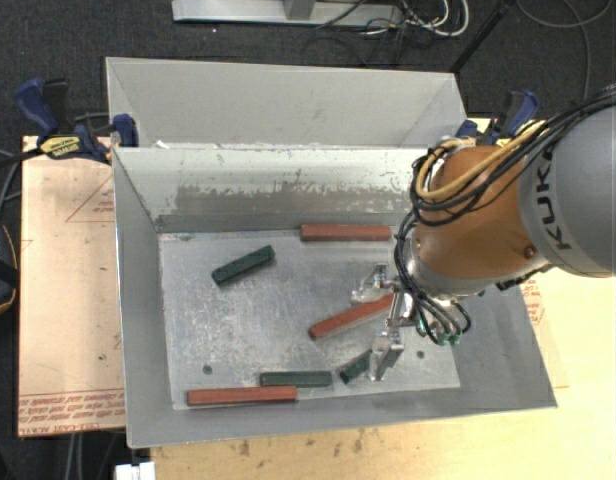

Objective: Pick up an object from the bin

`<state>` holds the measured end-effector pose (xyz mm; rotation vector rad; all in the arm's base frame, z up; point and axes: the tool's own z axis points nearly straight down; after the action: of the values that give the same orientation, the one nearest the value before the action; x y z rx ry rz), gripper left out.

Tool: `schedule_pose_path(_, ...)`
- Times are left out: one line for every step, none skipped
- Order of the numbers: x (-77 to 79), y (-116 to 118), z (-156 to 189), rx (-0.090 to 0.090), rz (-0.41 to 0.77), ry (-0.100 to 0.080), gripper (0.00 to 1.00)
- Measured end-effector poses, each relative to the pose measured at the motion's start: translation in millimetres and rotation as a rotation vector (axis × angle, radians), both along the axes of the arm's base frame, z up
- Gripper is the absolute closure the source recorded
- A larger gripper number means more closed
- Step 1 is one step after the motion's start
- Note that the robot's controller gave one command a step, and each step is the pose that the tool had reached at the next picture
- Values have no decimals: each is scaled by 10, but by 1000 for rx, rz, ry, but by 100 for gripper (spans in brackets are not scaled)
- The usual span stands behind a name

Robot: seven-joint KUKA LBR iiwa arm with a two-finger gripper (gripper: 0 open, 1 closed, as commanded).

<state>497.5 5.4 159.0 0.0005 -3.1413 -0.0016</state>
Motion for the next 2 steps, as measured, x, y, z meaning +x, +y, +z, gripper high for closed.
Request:
schedule_pose_path(225,174,-732,2,61,-38,100)
schedule_pose_path(225,174,-732,2,61,-38,100)
